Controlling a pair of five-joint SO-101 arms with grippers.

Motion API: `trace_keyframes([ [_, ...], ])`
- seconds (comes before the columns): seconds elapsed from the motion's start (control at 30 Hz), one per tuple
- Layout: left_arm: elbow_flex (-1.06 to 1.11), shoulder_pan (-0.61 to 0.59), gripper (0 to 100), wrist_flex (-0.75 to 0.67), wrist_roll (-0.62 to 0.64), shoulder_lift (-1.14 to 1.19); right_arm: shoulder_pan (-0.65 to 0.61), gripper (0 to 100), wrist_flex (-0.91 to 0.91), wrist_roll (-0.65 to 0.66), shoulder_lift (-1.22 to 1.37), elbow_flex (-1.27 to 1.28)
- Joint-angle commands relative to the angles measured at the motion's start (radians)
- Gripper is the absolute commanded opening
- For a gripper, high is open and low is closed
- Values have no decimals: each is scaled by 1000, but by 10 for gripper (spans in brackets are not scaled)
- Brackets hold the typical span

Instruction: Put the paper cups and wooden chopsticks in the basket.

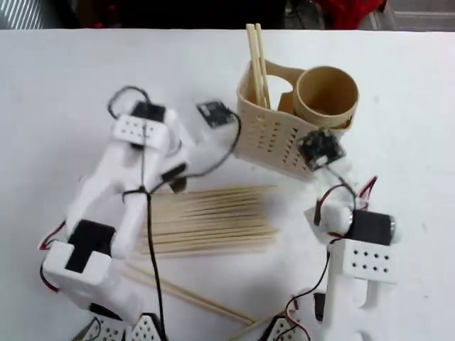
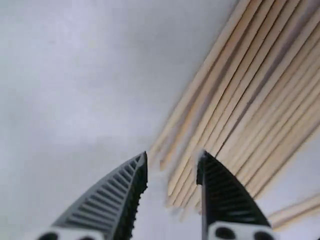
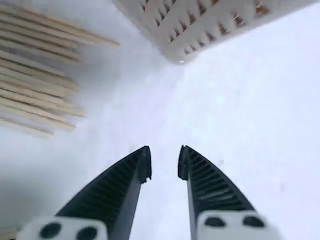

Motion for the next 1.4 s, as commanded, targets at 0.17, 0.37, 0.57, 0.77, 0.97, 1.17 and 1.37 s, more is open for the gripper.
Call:
trace_keyframes([
  [0.17, 173, 24, 183, -264, -60, -1, 10, 93, -223, 8, 2, 293],
  [0.37, 285, 31, 185, -427, -60, -1, 15, 91, -266, 2, -5, 371],
  [0.57, 316, 33, 184, -465, -60, 31, 13, 91, -294, -51, -5, 402],
  [0.77, 184, 35, 143, -345, -60, 139, 12, 91, -337, -48, -5, 445],
  [0.97, 143, 35, 151, -284, -63, 174, 12, 91, -366, -51, 4, 456],
  [1.17, 143, 31, 60, -258, -60, 174, 12, 91, -423, -52, -4, 494],
  [1.37, 121, 8, 23, -140, -66, 154, 10, 91, -427, -54, -4, 499],
])
